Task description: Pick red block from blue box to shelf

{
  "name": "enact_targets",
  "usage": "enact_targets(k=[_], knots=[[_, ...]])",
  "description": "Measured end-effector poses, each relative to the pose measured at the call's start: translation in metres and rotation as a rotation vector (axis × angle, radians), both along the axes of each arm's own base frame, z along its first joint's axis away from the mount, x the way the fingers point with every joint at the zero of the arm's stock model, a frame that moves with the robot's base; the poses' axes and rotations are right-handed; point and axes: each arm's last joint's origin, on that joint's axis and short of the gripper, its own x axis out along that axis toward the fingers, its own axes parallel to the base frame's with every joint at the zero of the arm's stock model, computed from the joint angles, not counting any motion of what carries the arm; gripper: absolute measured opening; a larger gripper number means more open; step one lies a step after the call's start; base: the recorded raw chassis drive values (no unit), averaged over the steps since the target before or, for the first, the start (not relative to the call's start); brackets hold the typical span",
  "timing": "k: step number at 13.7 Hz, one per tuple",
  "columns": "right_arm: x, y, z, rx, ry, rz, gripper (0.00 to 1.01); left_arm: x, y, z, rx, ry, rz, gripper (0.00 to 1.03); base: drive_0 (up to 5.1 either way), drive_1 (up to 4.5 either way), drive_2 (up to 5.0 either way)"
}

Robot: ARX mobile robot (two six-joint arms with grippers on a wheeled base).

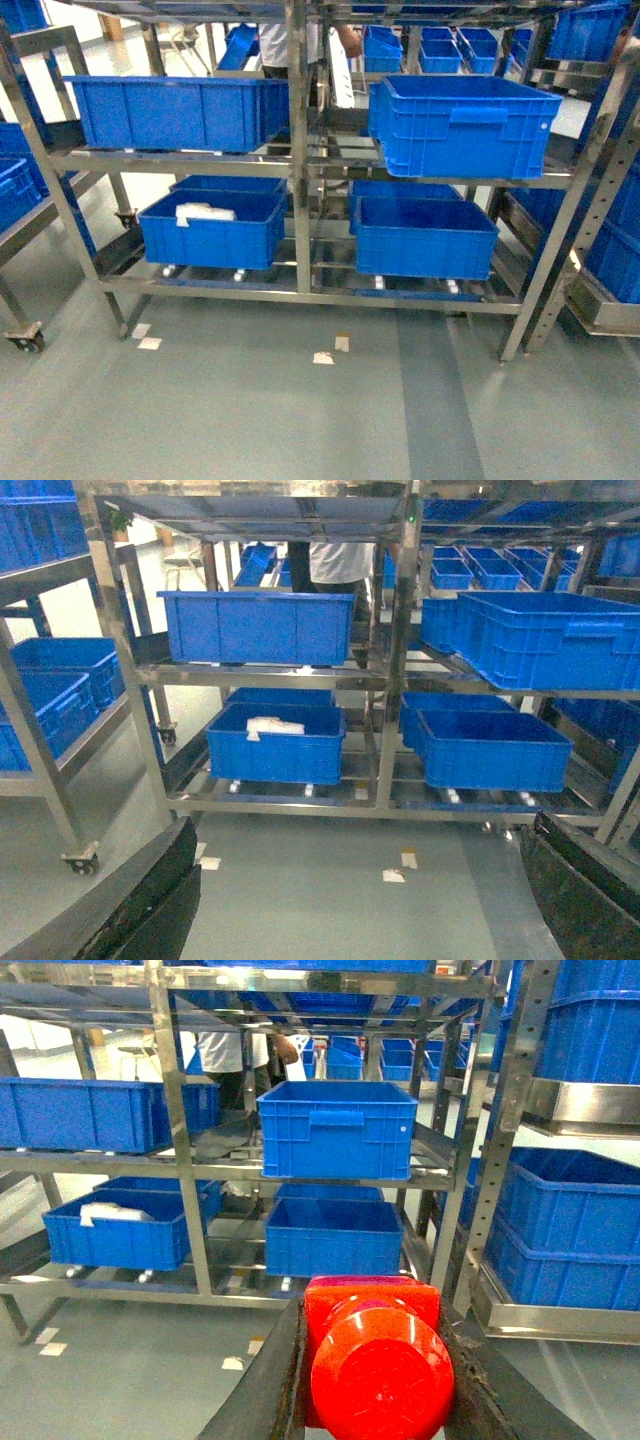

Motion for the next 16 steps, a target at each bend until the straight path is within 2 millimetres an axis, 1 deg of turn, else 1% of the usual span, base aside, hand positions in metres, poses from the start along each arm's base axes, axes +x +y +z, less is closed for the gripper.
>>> enact_targets(k=[3, 5, 7, 10, 16], knots=[[0.0, 0.0, -0.0001, 0.0, 0.002, 0.0, 0.28, 0.0, -0.0001, 0.0, 0.0, 0.0, -0.001, 0.98, 0.0, 3.74, -3.8], [0.0, 0.0, 0.0, 0.0, 0.0, 0.0, 0.28, 0.0, 0.0, 0.0, 0.0, 0.0, 0.001, 0.98, 2.5, 2.48, -5.0], [0.0, 0.0, -0.0002, 0.0, 0.002, 0.0, 0.28, 0.0, -0.0001, 0.0, 0.0, 0.0, -0.003, 0.98, -0.1, 3.69, -3.9], [0.0, 0.0, 0.0001, 0.0, -0.002, 0.0, 0.28, 0.0, 0.0, -0.0001, 0.0, 0.002, 0.0, 0.98, 3.4, 1.93, -4.7], [0.0, 0.0, -0.0001, 0.0, 0.001, 0.0, 0.28, 0.0, 0.0, -0.0003, 0.0, 0.003, 0.0, 0.98, 0.2, 4.25, -3.9]])
